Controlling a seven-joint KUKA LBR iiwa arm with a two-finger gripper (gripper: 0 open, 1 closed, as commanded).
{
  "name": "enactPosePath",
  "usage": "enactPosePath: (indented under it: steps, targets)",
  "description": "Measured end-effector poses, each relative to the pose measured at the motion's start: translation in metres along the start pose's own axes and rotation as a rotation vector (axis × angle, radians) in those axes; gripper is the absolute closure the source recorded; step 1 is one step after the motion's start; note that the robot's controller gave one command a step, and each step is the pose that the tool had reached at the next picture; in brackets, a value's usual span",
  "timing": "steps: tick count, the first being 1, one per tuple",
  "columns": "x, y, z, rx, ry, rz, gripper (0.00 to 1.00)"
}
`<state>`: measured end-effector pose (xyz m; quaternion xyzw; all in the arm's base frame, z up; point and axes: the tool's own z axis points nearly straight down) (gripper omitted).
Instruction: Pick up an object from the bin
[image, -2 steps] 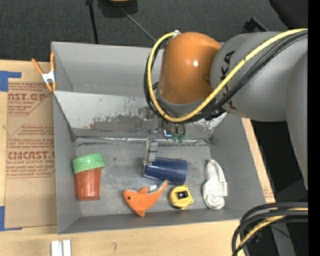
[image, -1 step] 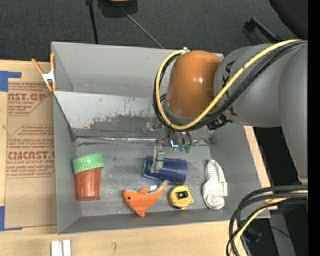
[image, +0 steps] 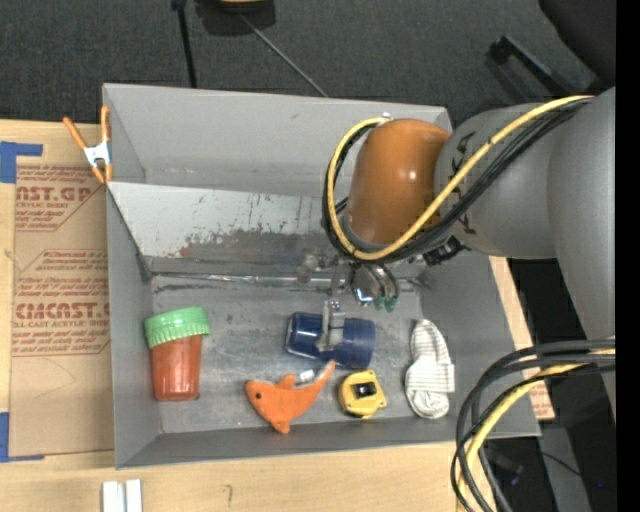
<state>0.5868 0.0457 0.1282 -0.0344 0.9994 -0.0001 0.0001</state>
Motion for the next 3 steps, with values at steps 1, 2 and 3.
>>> enactPosePath:
  steps: [1, 2, 3]
  targets:
    - [0.012, 0.002, 0.048, -0.002, 0.0, -0.218, 1.0]
    - [0.012, 0.002, 0.048, -0.002, 0.0, -0.218, 1.0]
    - [0.007, -0.005, -0.163, -0.001, 0.001, -0.228, 1.0]
